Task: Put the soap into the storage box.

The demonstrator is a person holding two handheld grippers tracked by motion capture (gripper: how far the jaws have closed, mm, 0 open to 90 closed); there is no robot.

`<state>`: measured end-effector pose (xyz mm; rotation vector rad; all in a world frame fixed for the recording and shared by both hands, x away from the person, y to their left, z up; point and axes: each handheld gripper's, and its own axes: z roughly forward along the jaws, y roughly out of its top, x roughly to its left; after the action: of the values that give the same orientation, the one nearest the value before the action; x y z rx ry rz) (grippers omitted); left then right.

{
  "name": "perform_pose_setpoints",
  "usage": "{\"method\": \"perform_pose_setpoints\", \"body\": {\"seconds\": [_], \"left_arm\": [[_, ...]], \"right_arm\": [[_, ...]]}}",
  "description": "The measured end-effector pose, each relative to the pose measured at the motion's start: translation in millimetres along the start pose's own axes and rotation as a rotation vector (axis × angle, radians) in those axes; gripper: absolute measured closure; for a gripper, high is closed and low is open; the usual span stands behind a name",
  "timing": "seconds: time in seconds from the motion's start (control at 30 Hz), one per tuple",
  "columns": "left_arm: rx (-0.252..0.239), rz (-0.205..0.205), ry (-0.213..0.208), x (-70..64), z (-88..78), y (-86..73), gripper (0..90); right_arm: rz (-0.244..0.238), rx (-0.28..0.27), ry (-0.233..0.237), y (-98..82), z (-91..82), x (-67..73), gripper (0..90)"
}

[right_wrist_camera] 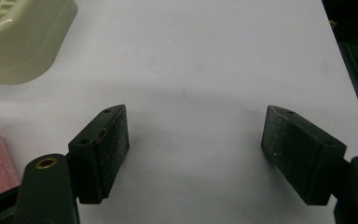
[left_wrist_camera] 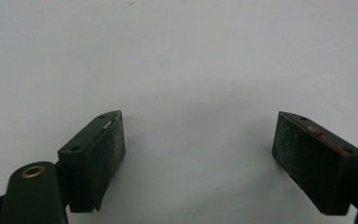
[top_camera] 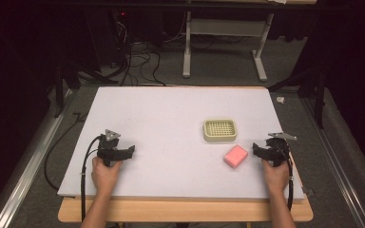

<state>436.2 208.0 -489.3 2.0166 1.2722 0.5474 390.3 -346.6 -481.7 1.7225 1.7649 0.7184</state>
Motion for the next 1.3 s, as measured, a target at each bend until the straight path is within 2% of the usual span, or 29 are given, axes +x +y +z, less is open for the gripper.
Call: {"method": "perform_pose_setpoints", "body": {"seconds": [1.1, 1.3], "left_arm": [[0.003, -0.001, -0.003, 0.3, -0.1, 0.2, 17.4], [0.003, -0.002, -0.004, 0.4, 0.0, 0.2, 17.4]], "right_arm": [[0.001, 0.011, 0.01, 1.6, 0.2, -0.6, 22.0], [0.011, 0.018, 0.049, 1.4, -1.9, -3.6, 18.5]]}}
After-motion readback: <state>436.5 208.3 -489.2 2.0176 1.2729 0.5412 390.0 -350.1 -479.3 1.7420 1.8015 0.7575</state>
